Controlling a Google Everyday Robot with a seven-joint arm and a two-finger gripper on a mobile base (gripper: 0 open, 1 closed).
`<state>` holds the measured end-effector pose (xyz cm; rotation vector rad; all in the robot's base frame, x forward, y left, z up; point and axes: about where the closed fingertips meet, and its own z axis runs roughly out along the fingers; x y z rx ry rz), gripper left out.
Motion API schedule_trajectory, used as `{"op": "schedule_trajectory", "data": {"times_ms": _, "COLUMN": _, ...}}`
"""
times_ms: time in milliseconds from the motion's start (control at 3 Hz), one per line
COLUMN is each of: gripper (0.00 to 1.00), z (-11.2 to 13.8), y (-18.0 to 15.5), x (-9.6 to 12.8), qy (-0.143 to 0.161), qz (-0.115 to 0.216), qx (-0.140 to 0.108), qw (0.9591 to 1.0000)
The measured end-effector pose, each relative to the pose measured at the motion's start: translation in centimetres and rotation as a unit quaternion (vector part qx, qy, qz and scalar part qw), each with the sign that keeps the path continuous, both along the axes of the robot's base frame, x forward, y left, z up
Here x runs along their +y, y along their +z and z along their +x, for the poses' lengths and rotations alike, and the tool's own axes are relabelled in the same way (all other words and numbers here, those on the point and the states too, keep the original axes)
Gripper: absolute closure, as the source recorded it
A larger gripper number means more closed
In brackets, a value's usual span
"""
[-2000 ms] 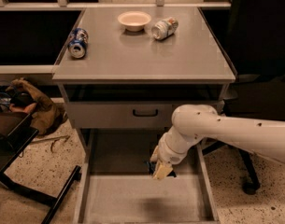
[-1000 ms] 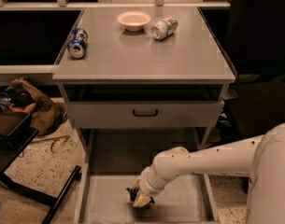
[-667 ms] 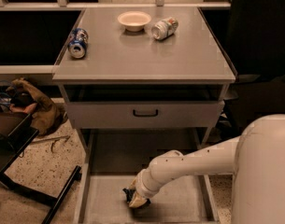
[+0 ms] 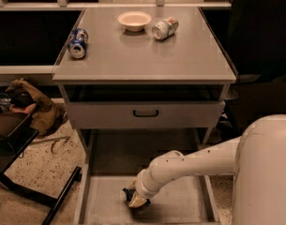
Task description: Place rxbar blueberry into middle drawer
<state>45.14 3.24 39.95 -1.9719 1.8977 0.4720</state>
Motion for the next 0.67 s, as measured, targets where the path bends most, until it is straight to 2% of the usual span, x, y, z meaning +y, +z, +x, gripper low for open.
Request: {"op": "schedule_trajectory", "data": {"times_ms": 667, "gripper": 0.12, "z": 0.0, "y": 0.0, "x": 0.0, "qy": 0.0, "qz": 0.0, "qx": 0.0, "qw": 1.0}}
